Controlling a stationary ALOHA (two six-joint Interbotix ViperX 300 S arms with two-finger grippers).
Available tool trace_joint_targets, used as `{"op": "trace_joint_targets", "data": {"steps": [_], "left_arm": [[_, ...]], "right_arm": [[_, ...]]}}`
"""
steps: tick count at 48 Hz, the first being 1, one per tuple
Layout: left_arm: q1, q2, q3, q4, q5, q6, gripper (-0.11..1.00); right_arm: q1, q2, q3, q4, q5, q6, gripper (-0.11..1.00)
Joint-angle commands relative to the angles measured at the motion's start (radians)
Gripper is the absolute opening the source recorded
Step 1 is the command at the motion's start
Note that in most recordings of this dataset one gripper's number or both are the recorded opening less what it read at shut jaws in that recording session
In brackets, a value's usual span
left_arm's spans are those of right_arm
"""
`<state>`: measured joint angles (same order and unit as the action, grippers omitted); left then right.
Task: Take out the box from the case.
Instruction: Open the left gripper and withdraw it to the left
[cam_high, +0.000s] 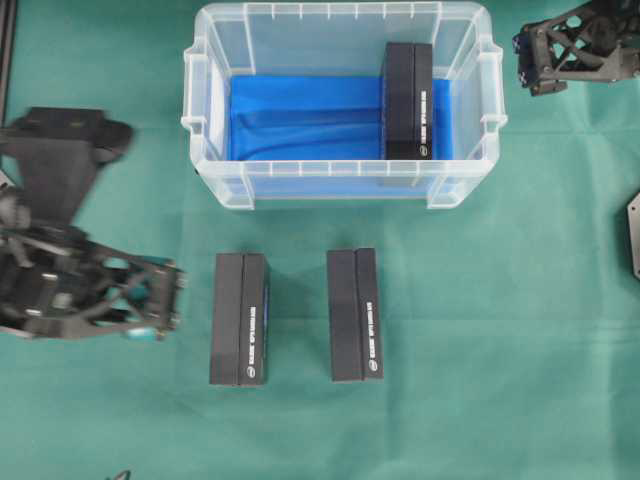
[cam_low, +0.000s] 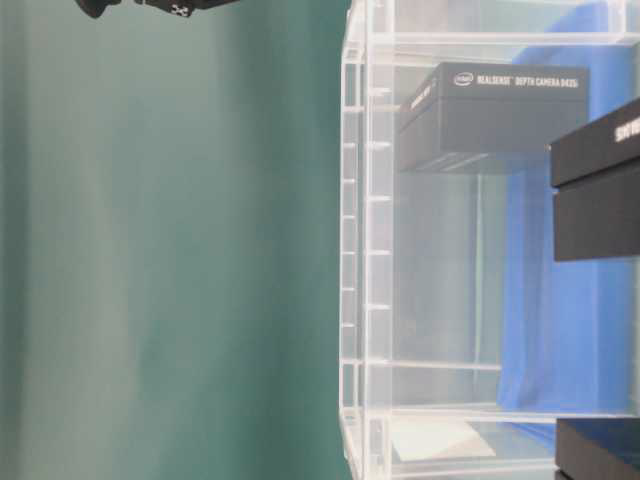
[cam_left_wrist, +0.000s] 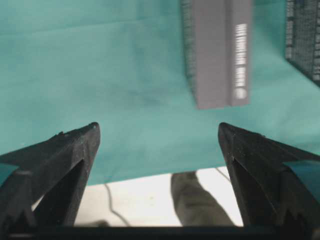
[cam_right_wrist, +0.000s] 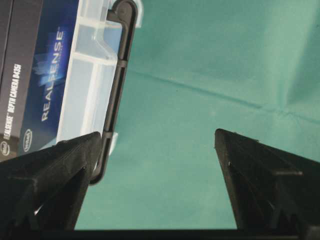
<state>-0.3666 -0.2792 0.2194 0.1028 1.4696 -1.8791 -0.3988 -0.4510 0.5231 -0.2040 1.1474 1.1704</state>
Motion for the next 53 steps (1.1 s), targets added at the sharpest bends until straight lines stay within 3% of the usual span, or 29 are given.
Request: {"op": "trace_joint_targets", "data": {"steps": [1, 15, 24, 53], "left_arm": [[-0.014, -0.064, 0.029, 0.005, 0.0, -0.023, 0.97], [-0.003, -0.11, 0.067, 0.006, -0.006, -0.037, 0.97], [0.064, -0.121, 0.072, 0.017, 0.011, -0.008, 0.97], [0.512, -0.164, 0.089, 0.018, 0.044, 0.422, 0.97]], "right_arm": [[0.002, -0.012, -0.011, -0.003, 0.003, 0.002, 0.92], [0.002, -0.011, -0.011, -0.003, 0.015, 0.002, 0.92], [0.002, -0.011, -0.011, -0.003, 0.017, 0.002, 0.92], [0.002, -0.011, -0.009, -0.003, 0.018, 0.008, 0.92]]}}
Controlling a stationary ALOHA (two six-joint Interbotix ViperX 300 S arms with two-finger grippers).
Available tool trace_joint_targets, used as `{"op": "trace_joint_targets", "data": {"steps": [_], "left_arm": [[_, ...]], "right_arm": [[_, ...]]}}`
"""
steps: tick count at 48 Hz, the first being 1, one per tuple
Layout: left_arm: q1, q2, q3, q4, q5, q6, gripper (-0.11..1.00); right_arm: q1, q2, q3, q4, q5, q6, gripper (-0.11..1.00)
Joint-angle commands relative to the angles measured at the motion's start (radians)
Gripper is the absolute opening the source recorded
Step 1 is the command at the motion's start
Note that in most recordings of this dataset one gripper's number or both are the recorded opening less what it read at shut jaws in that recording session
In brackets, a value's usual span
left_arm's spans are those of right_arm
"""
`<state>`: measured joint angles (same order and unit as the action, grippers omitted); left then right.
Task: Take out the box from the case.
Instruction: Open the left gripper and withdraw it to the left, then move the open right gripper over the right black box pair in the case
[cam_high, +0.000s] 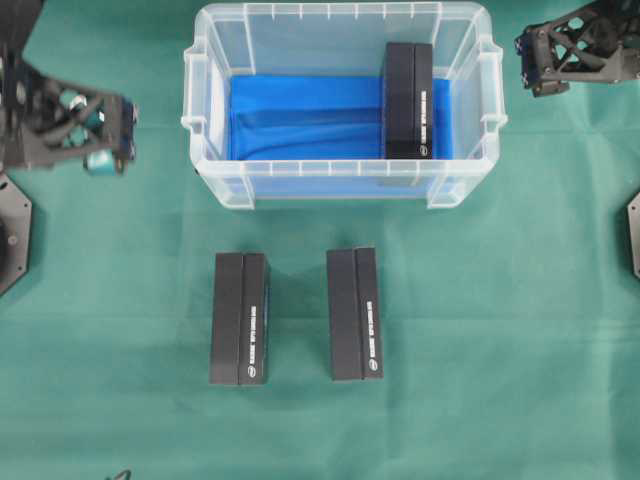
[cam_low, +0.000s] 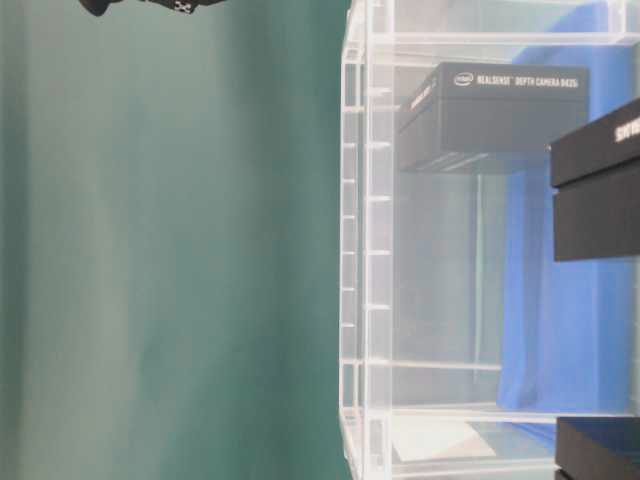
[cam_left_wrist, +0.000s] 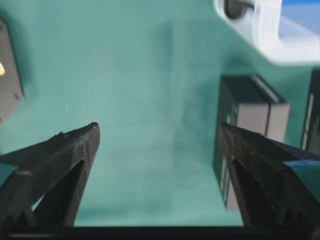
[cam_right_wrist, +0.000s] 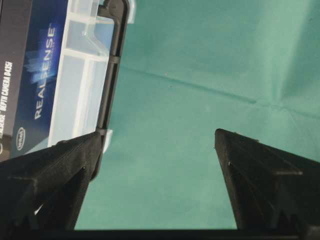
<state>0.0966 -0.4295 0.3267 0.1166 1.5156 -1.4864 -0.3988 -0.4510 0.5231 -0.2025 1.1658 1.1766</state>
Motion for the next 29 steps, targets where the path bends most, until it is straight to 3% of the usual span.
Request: {"op": "trace_joint_targets", "data": {"steps": [1, 17, 29], "left_arm": [[0.064, -0.012, -0.018, 0.005, -0.002, 0.041, 0.97], [0.238, -0.012, -0.025, 0.003, -0.009, 0.207, 0.97], [0.25, -0.012, -0.026, 0.0, -0.009, 0.216, 0.97]], "right_arm": [[0.002, -0.011, -0.011, -0.005, 0.0, 0.002, 0.92], [0.002, -0.011, -0.011, -0.005, 0.008, 0.005, 0.92], [0.002, -0.011, -0.011, -0.005, 0.012, 0.009, 0.92]]}}
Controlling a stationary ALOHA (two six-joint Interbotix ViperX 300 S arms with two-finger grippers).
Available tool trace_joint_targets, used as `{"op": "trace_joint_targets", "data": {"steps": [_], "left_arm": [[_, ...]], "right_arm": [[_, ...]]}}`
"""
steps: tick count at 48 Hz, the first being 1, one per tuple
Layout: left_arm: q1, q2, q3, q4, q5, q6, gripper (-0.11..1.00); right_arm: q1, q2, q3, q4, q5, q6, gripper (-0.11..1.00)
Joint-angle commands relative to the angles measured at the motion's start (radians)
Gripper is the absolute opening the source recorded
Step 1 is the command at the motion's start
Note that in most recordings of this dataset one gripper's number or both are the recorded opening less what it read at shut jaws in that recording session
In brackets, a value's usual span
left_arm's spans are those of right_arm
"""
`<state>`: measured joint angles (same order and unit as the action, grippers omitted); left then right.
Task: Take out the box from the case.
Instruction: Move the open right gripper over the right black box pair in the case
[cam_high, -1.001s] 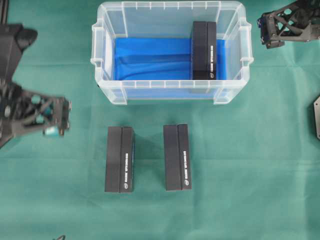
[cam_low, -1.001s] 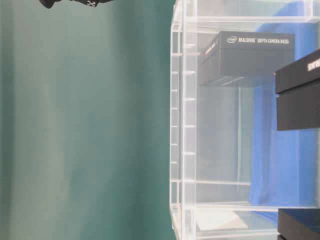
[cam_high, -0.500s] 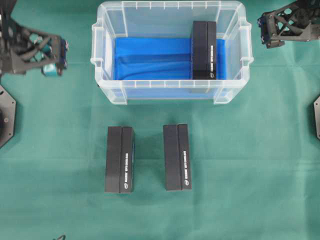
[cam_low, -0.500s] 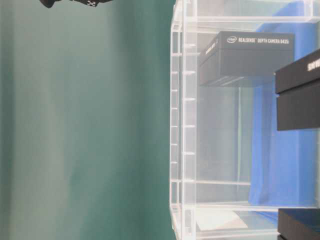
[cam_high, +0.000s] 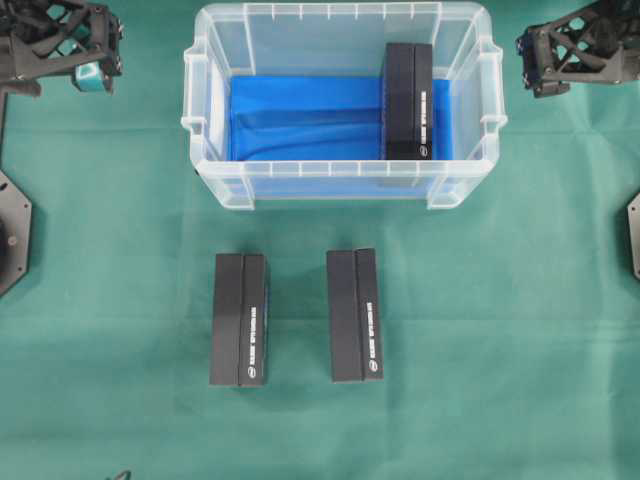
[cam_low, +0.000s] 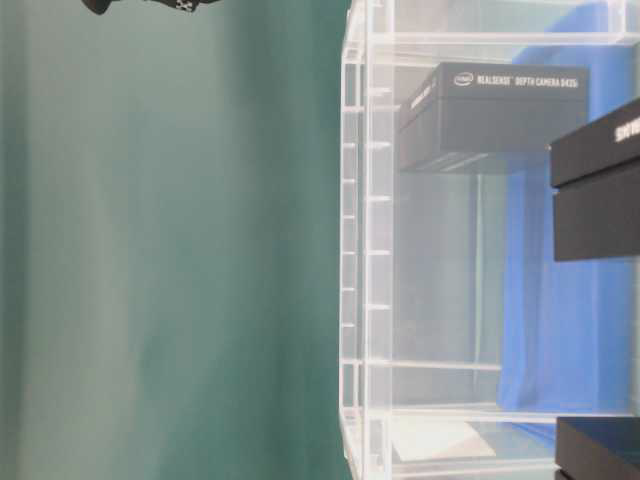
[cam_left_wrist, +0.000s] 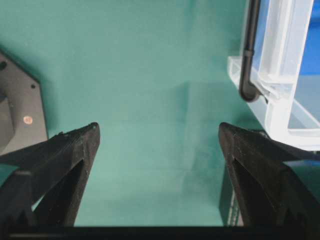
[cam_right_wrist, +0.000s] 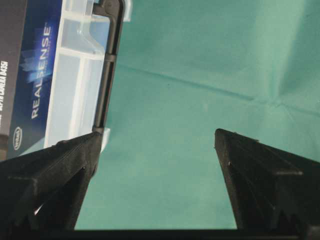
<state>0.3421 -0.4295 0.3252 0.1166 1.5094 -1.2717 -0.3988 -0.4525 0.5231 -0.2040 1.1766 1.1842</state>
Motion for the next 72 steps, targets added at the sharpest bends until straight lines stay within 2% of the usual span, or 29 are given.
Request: {"op": "trace_joint_targets", "data": {"steps": [1, 31, 50, 72], "left_arm": [[0.006, -0.012, -0.025, 0.0, -0.003, 0.002, 0.97], [0.006, -0.005, -0.028, -0.005, -0.005, -0.003, 0.97], [0.006, -0.003, -0.029, -0.005, -0.057, -0.005, 0.97], [0.002, -0.005, -0.028, -0.005, -0.077, 0.008, 0.97]], "right_arm": [[0.0, -0.009, -0.011, -0.003, 0.002, 0.002, 0.92], [0.002, 0.026, -0.035, 0.003, -0.009, 0.025, 0.92], [0.046, 0.149, -0.132, 0.006, -0.043, 0.072, 0.92], [0.11, 0.339, -0.301, 0.006, -0.064, 0.115, 0.92]]}}
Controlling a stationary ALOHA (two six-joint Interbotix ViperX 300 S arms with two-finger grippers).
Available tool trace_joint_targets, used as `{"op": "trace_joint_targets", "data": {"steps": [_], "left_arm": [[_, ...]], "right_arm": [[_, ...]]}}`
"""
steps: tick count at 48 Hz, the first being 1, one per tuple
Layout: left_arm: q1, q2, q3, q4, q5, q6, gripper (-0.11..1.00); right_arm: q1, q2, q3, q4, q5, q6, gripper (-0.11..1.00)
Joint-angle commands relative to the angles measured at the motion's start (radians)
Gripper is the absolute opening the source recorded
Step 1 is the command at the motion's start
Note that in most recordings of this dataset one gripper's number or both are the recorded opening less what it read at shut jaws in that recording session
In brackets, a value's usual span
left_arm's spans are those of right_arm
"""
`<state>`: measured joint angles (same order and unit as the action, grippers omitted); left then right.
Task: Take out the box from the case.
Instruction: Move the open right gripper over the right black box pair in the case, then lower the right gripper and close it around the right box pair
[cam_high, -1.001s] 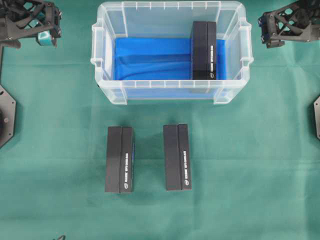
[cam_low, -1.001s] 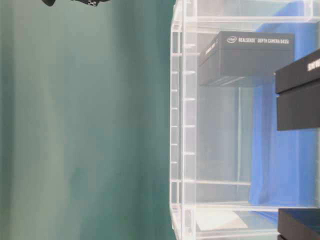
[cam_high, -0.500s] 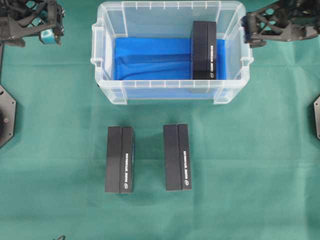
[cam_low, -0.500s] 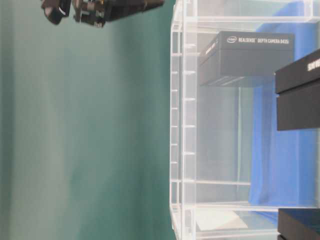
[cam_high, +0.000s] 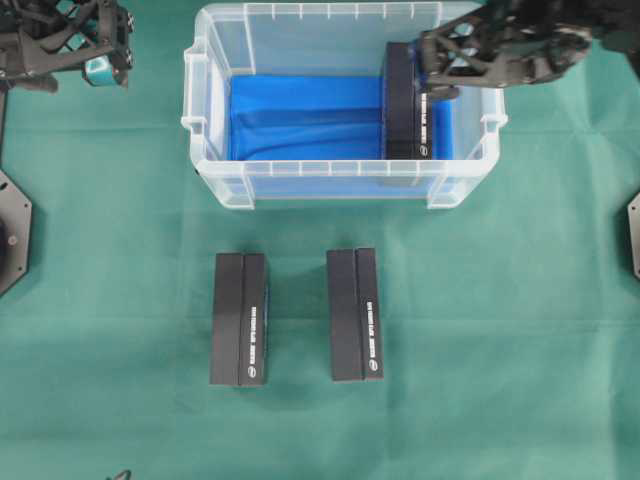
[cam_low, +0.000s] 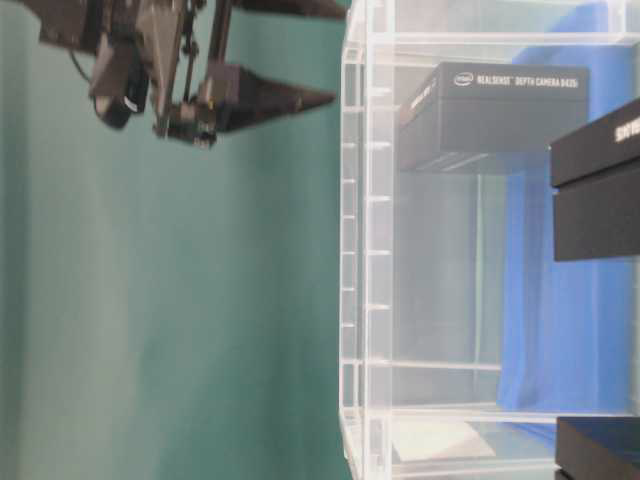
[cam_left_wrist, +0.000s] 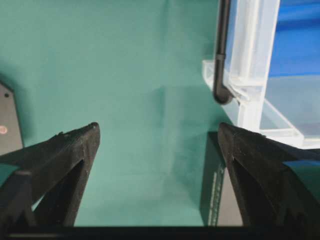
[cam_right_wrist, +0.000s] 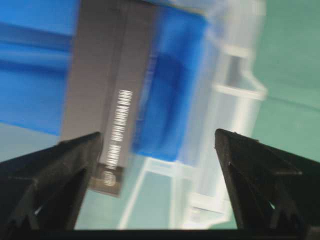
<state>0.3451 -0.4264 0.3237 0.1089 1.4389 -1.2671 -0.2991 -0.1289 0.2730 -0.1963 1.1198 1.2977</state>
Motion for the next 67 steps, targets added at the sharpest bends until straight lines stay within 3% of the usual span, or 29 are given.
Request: {"op": "trace_joint_targets", "data": {"steps": [1, 23, 67], "left_arm": [[-0.003, -0.008, -0.026, 0.003, -0.006, 0.003, 0.97], [-0.026, -0.014, -0.02, 0.002, -0.006, 0.006, 0.97], [-0.025, -0.015, -0.018, 0.002, -0.011, 0.025, 0.97]], "right_arm": [[0.012, 0.023, -0.058, 0.0, -0.009, 0.003, 0.92], [0.031, 0.092, -0.107, -0.006, -0.021, 0.075, 0.92], [0.032, 0.098, -0.107, -0.011, -0.034, 0.086, 0.92]]}}
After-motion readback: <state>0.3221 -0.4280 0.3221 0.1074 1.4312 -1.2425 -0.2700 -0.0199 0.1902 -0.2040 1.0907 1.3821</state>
